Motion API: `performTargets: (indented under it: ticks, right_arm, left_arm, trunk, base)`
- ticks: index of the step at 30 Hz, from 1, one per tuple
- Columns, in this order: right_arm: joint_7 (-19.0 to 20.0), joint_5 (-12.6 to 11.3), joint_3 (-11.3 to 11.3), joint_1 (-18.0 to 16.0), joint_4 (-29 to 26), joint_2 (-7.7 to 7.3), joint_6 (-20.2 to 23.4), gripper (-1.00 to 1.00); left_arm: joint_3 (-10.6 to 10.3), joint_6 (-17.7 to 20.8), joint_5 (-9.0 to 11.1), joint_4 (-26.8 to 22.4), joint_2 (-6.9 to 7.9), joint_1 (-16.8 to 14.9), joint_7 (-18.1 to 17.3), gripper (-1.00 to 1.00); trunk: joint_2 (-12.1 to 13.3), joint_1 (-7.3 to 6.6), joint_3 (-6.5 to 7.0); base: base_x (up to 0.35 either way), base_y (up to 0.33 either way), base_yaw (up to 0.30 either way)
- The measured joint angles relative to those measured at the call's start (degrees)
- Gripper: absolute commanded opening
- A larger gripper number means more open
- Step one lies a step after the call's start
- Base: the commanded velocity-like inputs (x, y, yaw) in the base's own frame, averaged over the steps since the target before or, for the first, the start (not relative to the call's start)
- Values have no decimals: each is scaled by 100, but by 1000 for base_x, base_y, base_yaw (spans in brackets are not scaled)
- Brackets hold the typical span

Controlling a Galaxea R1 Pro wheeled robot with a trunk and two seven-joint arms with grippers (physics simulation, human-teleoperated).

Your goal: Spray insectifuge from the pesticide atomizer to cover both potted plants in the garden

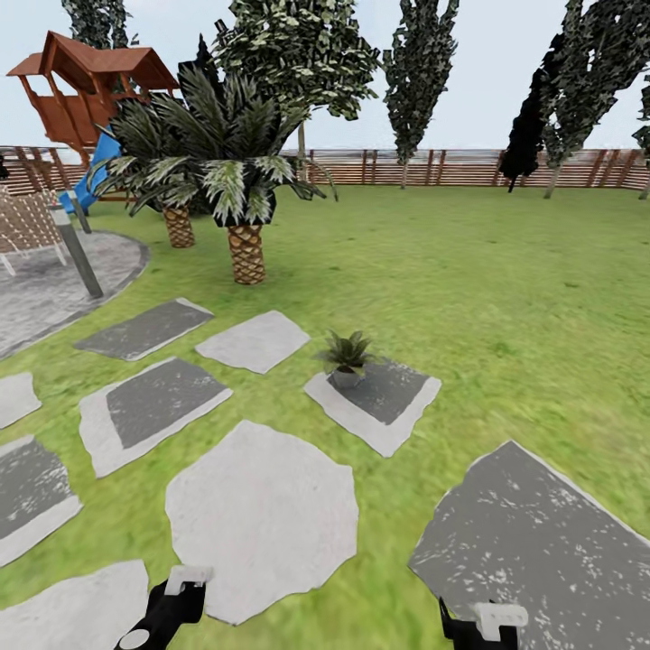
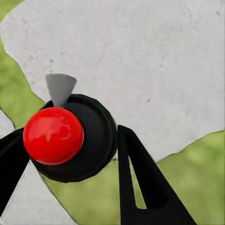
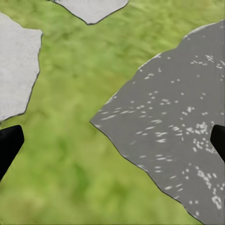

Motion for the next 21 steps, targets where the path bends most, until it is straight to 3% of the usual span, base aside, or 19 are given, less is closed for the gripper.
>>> performTargets:
  ticks: [21]
  right_arm:
    - [-1,-6,3,-4,4,0,0,100]
  left_arm:
    - [5,-9,-2,1,0,-1,-23,-100]
  trunk:
    - [0,1,0]
  base:
    - [249,239,-232]
